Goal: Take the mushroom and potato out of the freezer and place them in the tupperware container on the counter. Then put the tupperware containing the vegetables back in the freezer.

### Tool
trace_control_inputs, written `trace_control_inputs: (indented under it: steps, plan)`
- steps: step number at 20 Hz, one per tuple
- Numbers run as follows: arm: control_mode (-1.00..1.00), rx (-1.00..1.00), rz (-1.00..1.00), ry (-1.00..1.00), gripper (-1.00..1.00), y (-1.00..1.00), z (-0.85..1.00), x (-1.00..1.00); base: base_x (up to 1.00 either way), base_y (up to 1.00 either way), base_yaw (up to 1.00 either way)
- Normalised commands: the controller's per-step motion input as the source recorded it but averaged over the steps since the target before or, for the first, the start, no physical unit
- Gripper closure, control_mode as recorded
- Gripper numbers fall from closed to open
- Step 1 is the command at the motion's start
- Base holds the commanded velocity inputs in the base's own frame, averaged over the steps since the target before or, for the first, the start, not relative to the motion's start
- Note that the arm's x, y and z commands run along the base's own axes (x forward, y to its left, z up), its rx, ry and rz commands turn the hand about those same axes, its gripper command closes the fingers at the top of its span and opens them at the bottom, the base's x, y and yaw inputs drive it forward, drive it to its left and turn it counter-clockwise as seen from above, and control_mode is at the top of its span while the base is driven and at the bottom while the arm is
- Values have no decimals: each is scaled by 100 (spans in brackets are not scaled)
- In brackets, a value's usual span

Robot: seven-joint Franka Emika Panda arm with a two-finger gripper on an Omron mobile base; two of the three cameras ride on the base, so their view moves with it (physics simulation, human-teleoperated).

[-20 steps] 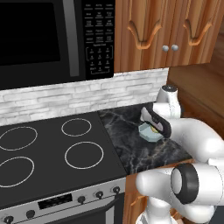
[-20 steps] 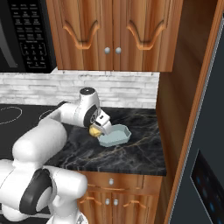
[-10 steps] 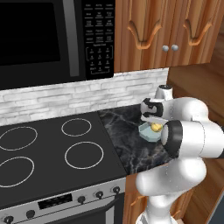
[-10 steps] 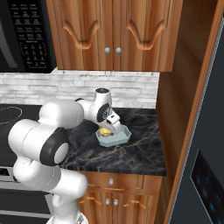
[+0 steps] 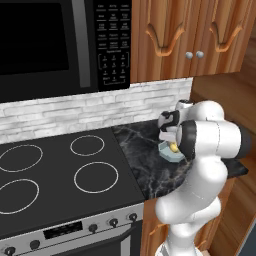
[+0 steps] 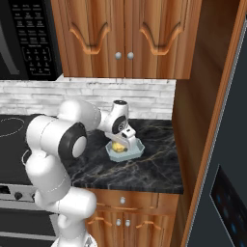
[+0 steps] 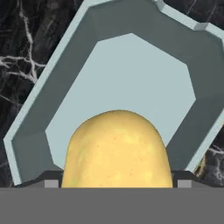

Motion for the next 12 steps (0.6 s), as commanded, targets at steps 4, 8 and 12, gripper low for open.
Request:
trace_control_inputs:
  steps: [4, 8, 12]
  plan:
    - [-100, 0, -1, 1, 100, 0, -35, 3, 0, 0, 0]
    - [-100, 0, -1, 0, -100, 0, -17, 14, 0, 0, 0]
    - [-100, 0, 0, 0, -100, 0, -2, 12, 0, 0, 0]
